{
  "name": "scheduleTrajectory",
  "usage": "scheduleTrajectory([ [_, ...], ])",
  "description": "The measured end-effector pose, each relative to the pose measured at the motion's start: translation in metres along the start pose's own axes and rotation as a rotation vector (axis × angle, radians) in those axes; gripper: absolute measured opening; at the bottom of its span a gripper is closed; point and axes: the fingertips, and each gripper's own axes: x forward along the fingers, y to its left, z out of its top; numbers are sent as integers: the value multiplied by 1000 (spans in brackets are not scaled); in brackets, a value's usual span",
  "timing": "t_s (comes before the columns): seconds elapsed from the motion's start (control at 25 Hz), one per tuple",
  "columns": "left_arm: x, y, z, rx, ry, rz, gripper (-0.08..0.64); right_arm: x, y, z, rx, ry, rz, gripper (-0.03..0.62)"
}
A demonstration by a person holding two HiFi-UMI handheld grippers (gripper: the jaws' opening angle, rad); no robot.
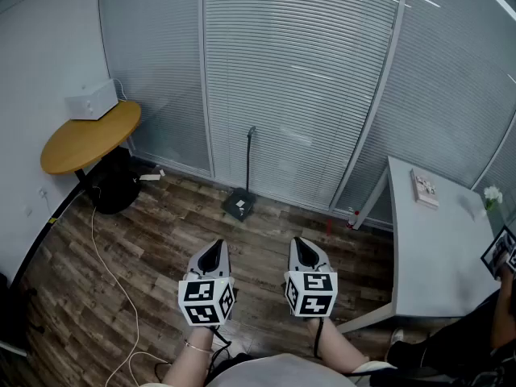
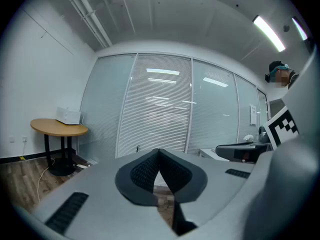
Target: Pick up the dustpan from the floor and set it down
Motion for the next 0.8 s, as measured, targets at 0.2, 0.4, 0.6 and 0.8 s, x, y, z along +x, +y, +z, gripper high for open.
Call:
scheduleTrajectory([
  [0.2, 2, -2, 4, 19, -1, 5, 17, 0, -4, 0, 3, 3, 3, 32],
  [0.4, 6, -3, -1, 17, 16, 6, 17, 2, -8, -2, 12, 9, 10, 32],
  [0.6, 13, -4, -7, 14, 29, 2, 17, 9, -6, -8, 60, 24, 43, 32],
  [0.8, 23, 11, -10, 3, 41, 2, 17, 22, -4, -11, 66, 43, 31, 32],
])
